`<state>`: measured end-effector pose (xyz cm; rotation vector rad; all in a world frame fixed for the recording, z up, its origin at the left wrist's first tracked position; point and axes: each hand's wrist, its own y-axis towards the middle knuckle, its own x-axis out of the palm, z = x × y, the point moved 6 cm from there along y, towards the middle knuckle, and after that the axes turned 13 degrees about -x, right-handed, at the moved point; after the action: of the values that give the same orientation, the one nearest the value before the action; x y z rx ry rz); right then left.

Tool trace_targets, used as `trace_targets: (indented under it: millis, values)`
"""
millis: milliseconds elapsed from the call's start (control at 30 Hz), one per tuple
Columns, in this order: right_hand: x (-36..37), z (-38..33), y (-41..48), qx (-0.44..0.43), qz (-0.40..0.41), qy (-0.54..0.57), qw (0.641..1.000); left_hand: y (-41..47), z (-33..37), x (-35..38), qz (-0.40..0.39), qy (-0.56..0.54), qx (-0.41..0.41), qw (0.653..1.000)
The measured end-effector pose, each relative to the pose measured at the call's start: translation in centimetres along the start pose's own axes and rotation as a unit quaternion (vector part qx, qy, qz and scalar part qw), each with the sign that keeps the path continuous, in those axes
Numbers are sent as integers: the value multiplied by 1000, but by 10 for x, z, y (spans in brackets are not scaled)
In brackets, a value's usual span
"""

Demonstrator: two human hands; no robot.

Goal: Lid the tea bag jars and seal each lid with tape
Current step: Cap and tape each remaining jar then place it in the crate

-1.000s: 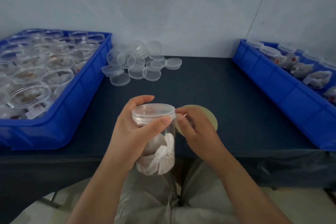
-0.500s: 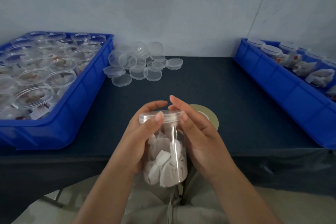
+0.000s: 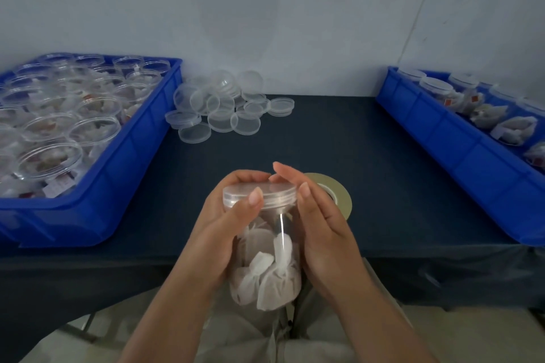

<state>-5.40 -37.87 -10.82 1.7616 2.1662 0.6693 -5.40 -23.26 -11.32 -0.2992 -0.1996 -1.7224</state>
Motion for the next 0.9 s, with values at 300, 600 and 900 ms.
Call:
trace_targets:
  millis: [300, 600, 900]
  values:
    - [3, -4, -3, -5, -5, -16, 1000, -4, 4, 1, 35, 38, 16, 999]
    - [-25, -21, 9, 14, -198, -281, 939, -5, 3, 20, 29, 129, 25, 991]
    - [-155, -66, 101, -30, -1, -382, 924, 5, 7, -5, 107, 164, 35, 980]
